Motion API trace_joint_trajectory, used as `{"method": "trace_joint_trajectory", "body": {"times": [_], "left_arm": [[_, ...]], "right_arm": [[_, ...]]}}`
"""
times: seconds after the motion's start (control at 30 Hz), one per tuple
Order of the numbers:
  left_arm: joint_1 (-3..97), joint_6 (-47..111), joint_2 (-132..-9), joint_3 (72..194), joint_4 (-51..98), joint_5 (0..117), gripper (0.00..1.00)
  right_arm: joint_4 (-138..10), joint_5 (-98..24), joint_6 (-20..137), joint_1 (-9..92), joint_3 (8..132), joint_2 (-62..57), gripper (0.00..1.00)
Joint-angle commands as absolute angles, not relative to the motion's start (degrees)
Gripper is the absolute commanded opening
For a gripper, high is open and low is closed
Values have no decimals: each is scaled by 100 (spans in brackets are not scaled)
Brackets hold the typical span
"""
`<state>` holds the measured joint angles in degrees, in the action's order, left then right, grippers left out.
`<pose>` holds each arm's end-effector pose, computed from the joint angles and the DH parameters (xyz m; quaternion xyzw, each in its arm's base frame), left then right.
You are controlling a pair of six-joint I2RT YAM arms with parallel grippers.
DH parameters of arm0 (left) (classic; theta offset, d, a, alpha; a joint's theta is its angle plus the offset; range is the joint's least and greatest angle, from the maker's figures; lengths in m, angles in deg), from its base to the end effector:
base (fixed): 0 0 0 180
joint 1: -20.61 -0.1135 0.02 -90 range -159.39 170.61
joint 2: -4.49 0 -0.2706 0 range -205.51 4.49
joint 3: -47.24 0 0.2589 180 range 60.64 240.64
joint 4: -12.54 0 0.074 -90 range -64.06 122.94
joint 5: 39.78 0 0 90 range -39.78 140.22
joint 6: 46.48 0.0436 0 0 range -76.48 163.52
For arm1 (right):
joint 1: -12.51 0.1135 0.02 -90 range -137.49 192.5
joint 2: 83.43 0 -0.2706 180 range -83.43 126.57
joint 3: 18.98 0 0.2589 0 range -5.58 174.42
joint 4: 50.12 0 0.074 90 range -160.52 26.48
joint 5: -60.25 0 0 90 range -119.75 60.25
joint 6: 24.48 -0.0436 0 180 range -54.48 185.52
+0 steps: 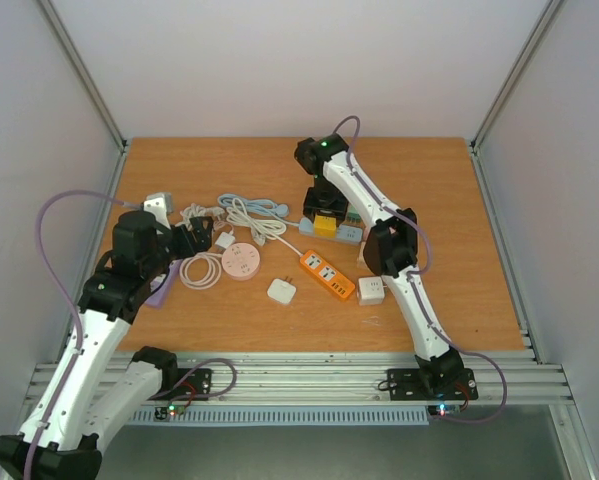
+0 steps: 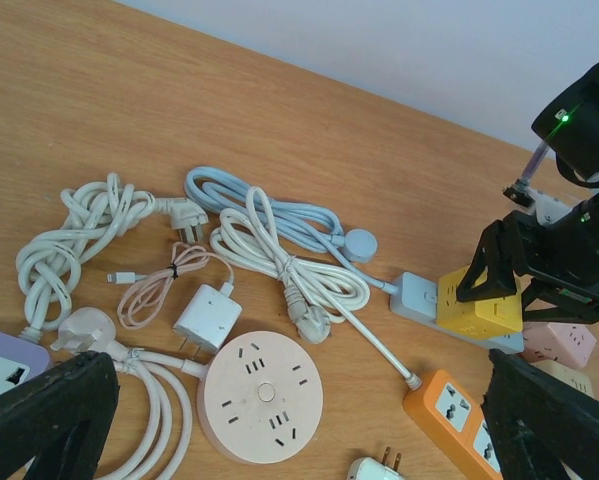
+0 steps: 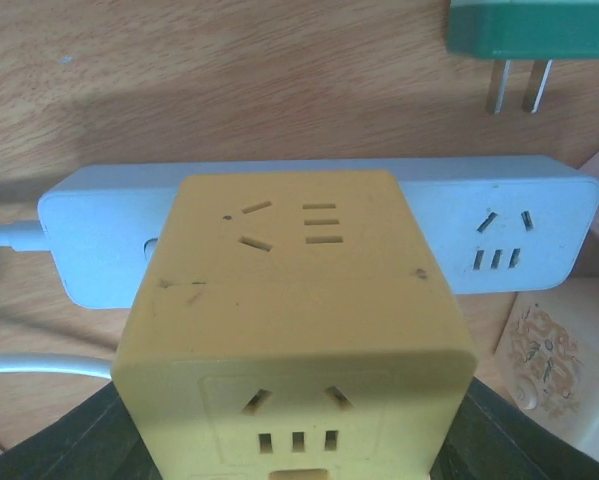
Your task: Insert the plug
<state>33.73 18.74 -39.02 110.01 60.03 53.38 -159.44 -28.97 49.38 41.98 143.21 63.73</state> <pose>0.1667 -0.0413 0.3296 -0.0731 0.8549 -0.1890 0.4776 0.4257 0.2399 0.2101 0.1162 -0.9925 0.0208 0.0319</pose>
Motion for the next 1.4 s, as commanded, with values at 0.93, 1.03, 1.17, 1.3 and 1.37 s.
{"method": "trace_joint_trajectory", "body": {"times": [0.93,1.03,1.17,1.3,1.37], "left_arm": [[3274,1996,-3964,11030,5837,5355,99],[3269,2010,-3962,11039,5838,5381,99],[3265,2022,-3971,11039,5820,5429,99],[3265,1997,-4028,11020,5699,5645,99],[3265,2004,-4089,11034,5677,5668,99]], "right_arm": [[-13557,-3030,7259,3897,12201,3996,99],[-12908,-3468,8428,3904,11399,3416,98],[-12332,-3521,9919,3905,10376,2815,99],[-12315,-3625,11295,4029,9780,2653,98],[-12368,-3420,11609,4053,9796,2763,98]]}}
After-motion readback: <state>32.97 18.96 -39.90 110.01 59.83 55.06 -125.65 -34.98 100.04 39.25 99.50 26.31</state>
